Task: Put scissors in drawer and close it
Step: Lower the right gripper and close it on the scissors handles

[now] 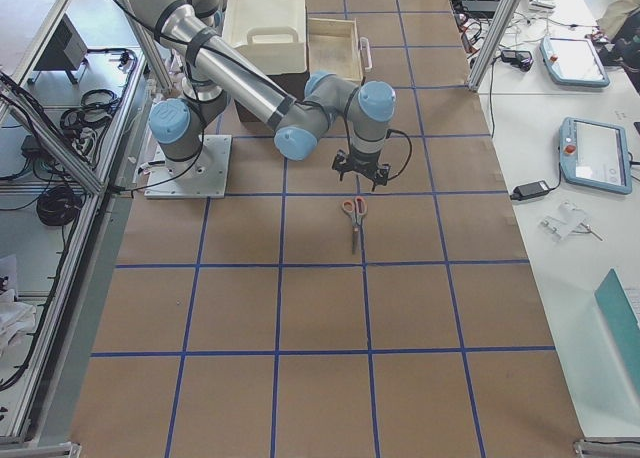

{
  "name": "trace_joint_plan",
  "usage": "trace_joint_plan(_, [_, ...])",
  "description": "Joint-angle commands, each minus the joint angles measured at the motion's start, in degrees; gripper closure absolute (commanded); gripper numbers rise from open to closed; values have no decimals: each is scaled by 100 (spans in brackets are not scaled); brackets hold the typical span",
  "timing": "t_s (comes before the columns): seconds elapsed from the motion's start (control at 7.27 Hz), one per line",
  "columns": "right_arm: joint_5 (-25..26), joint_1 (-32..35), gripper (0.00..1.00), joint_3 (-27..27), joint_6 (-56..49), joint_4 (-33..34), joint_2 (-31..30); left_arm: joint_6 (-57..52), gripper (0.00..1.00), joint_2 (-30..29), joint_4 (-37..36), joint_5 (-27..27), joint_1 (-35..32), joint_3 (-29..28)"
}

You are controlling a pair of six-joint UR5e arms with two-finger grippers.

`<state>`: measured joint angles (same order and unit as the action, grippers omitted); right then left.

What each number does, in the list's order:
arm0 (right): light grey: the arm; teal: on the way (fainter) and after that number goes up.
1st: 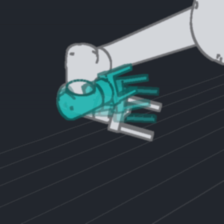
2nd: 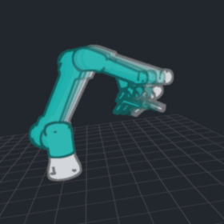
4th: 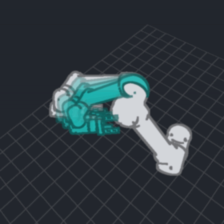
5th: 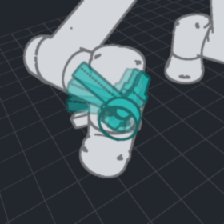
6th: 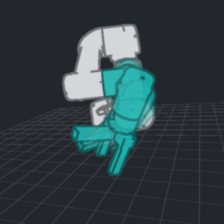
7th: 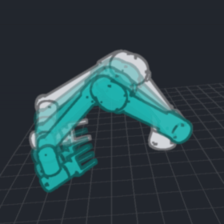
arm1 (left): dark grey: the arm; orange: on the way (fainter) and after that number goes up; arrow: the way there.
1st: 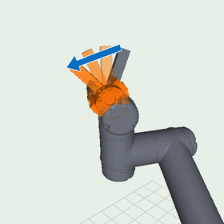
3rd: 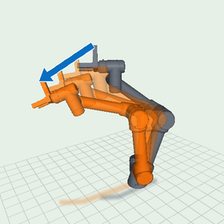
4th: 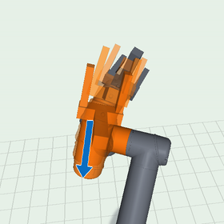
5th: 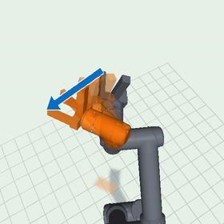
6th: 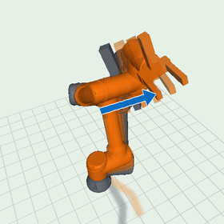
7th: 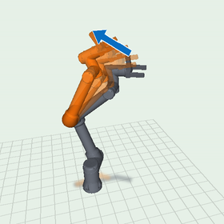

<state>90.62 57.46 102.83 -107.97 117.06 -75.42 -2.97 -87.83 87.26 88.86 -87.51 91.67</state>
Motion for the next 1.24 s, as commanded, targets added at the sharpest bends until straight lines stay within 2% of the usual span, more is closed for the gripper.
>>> trace_joint_plan(0.0, [-115, -296, 0, 176, -1488, 807, 465, -2, 0, -7, -7, 0, -3, 0])
trace_joint_plan(0.14, [-454, -428, 0, 176, -1525, 818, 641, 7, 0, -7, -7, 0, -3, 0])
trace_joint_plan(0.28, [-562, -446, 0, 211, -1578, 818, 730, 7, 0, -7, -7, 0, 6, 0])
trace_joint_plan(0.69, [-581, -508, 3, 675, -2122, 1667, 933, 7, 0, 2, -25, 9, 6, 0])
trace_joint_plan(0.96, [-563, -508, 6, 783, -2141, 1829, 1003, 7, 0, 2, -25, 9, 6, 0])
trace_joint_plan(1.1, [-528, -508, 13, 792, -2141, 1846, 1020, 7, 0, -6, -25, 9, 6, 0])
